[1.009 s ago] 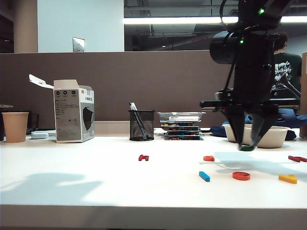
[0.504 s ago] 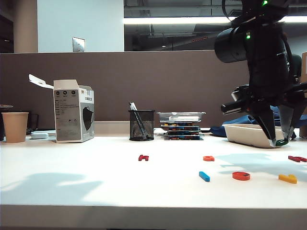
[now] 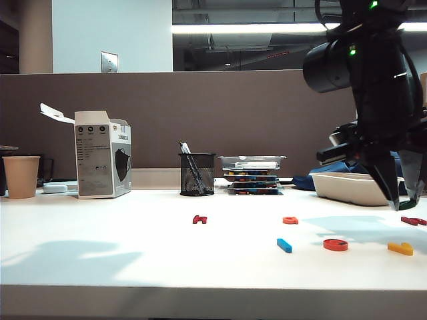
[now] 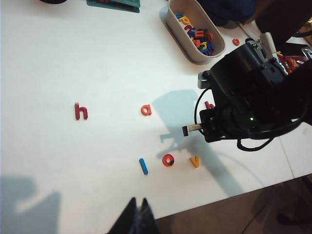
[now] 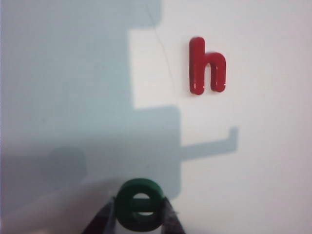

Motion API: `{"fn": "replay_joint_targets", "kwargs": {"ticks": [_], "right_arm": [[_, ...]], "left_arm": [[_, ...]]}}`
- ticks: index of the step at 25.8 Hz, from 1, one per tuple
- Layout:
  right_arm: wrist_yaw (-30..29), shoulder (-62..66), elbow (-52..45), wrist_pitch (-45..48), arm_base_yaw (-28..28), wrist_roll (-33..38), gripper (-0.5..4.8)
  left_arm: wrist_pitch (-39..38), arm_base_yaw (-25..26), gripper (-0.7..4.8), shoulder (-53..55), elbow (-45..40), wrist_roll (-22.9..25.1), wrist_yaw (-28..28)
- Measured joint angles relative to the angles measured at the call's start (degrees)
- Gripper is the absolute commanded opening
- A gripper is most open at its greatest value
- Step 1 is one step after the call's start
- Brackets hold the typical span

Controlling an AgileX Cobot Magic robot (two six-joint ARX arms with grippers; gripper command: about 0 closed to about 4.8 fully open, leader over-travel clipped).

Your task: Select the appropriate letters from the row of letter magnets placed on the table to arrange into the word "love".

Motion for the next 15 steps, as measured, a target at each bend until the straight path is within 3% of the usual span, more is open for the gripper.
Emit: {"fn": "replay_joint_targets", "kwargs": {"ticks": [9, 15], "right_arm": [[3.4, -3.7, -0.2, -0.3, 0.0, -2.8, 0.84], [2.0, -3.7, -0.2, -0.4, 0.0, -2.8, 0.84]], "left_arm": [[0.0, 0.0, -0.04, 0.0, 0.0, 0.0, 0.0], [0.0, 0.0, -0.05, 0.0, 0.0, 0.0, 0.0]]}}
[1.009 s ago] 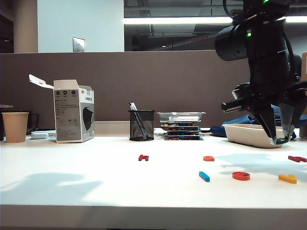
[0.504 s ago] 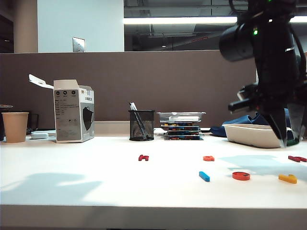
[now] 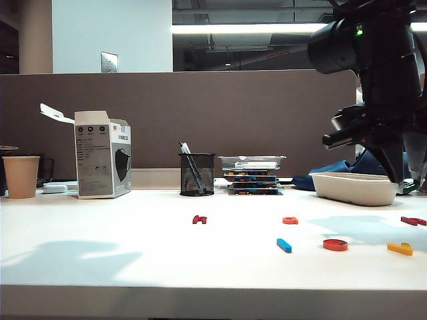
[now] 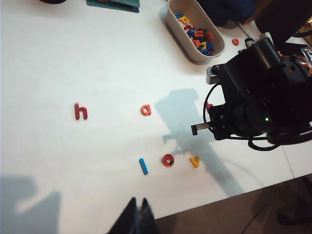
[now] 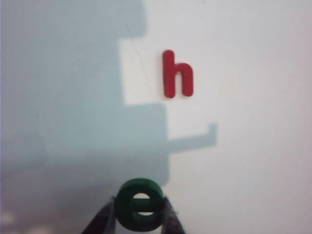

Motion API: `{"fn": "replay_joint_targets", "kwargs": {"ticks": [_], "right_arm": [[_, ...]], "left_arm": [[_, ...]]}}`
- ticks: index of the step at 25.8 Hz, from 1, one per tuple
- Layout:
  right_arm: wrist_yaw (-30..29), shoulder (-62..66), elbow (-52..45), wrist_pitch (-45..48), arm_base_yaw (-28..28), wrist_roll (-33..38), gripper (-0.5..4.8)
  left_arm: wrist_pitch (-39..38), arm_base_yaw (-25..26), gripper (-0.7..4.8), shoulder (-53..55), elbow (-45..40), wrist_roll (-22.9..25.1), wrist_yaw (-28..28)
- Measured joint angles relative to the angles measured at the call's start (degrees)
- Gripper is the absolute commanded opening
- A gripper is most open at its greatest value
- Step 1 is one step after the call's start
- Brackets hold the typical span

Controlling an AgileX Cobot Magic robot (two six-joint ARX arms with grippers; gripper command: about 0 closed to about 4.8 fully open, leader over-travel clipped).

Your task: Select the appropriate letters from the row of letter magnets placed on the table to arrange into the word "love".

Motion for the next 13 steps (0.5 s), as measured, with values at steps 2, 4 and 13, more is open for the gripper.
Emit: {"fn": "replay_joint_targets", "kwargs": {"ticks": [2, 4, 13], "right_arm": [[-0.8, 0.0, 0.0, 0.6, 0.0, 0.0, 0.84], [-1.4, -1.0, -0.4, 1.5, 0.0, 0.0, 0.84], [-8.1, -14.0, -13.2, 8.8, 0.0, -0.4, 0.84]], "left_arm": [[0.0, 0.0, -0.04, 0.0, 0.0, 0.0, 0.0], [0.0, 0.0, -0.04, 0.0, 0.0, 0.0, 0.0], [0.0, 0.0, -0.05, 0.0, 0.0, 0.0, 0.0]]}}
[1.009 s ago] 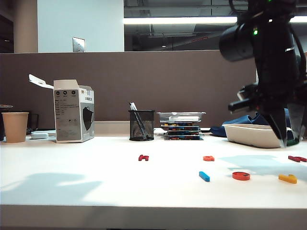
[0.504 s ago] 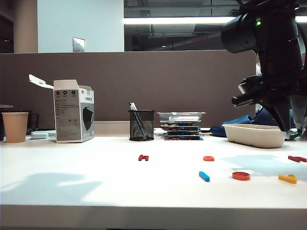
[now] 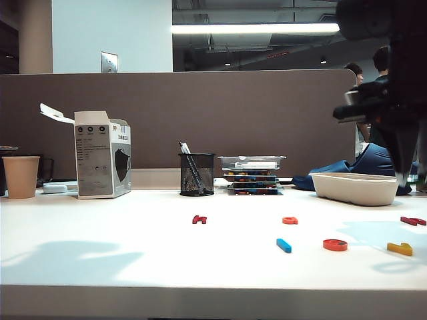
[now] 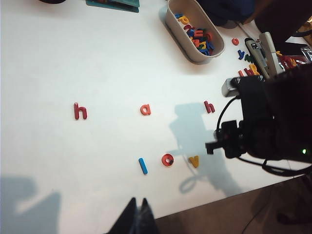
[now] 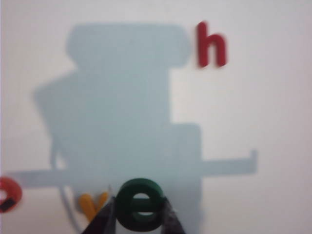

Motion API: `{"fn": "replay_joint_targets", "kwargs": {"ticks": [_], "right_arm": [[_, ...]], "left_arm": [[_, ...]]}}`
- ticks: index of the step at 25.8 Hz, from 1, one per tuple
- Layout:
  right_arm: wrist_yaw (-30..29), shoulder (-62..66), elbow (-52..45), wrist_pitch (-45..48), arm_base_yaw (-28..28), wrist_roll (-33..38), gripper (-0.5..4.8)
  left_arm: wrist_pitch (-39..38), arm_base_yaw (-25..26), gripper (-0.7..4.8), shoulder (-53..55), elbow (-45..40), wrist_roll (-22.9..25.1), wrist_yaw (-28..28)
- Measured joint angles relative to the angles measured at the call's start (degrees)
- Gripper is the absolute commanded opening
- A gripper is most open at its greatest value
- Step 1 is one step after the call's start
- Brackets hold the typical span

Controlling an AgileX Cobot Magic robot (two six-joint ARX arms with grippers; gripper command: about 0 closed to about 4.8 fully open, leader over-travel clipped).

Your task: Select the appropriate letters from the row of letter magnets placed on the table to arrange into the word "love".

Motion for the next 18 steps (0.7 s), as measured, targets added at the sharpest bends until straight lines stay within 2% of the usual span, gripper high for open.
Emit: {"fn": "replay_joint_targets", "kwargs": {"ticks": [2, 10, 18], "right_arm": [[-3.1, -1.6, -4.3, 2.8, 0.0, -0.1, 0.84], [-3.5, -1.6, -14.6, 9.1, -0.4, -0.7, 0.84], [-5.5, -1.6, -15.1, 12.1, -5.9, -2.6, 0.84]], "left_arm": [[0.0, 0.0, -0.05, 0.0, 0.0, 0.0, 0.0], [0.0, 0.0, -0.04, 0.0, 0.0, 0.0, 0.0], [-0.1, 0.0, -0.05, 0.0, 0.0, 0.0, 0.0]]}}
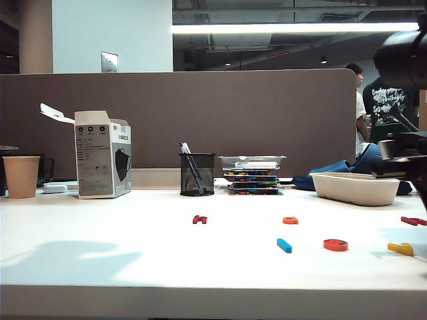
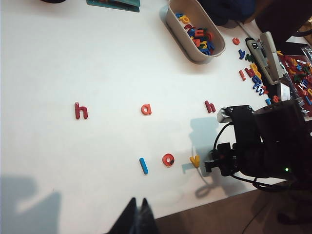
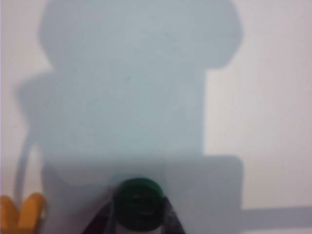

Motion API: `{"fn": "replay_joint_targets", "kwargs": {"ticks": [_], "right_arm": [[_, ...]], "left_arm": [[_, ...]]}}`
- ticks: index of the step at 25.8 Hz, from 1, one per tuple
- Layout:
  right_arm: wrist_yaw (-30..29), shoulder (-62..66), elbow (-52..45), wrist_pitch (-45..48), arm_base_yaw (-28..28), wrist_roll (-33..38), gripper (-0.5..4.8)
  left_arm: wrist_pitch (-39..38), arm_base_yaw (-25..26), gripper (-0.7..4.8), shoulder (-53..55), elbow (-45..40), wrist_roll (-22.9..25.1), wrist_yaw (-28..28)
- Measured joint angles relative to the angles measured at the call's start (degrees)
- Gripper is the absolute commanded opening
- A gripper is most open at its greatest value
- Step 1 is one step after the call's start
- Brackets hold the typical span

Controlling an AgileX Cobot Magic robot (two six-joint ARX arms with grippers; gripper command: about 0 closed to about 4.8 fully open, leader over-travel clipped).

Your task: Select the appropriate letters from the row of letter magnets placed on the table to arrange into the word "love".

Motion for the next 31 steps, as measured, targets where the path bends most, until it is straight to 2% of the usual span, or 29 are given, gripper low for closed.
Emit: {"fn": "replay_joint_targets", "kwargs": {"ticks": [13, 14, 17, 18, 25, 31], "right_arm": [[0.0, 0.0, 0.0, -1.9, 0.0, 0.1, 0.86], [0.0, 0.0, 0.0, -2.0, 0.0, 0.1, 0.91], [0.0, 0.0, 0.0, -2.1, 0.0, 0.1, 1.65], [0.0, 0.0, 0.0, -2.3, 0.0, 0.1, 1.73], [0.0, 0.0, 1.1, -1.7, 0.0, 0.2, 1.81], [0.0, 0.0, 7.5, -1.7, 0.0, 0.0, 1.81]], "left_arm": [[0.0, 0.0, -0.05, 0.0, 0.0, 0.0, 0.0], [0.0, 0.0, -0.04, 0.0, 0.0, 0.0, 0.0], [0.0, 0.0, -0.04, 0.0, 0.0, 0.0, 0.0], [0.0, 0.0, -0.04, 0.0, 0.0, 0.0, 0.0], [0.0, 0.0, -0.05, 0.0, 0.0, 0.0, 0.0], [0.0, 0.0, -0.05, 0.0, 0.0, 0.0, 0.0]]}}
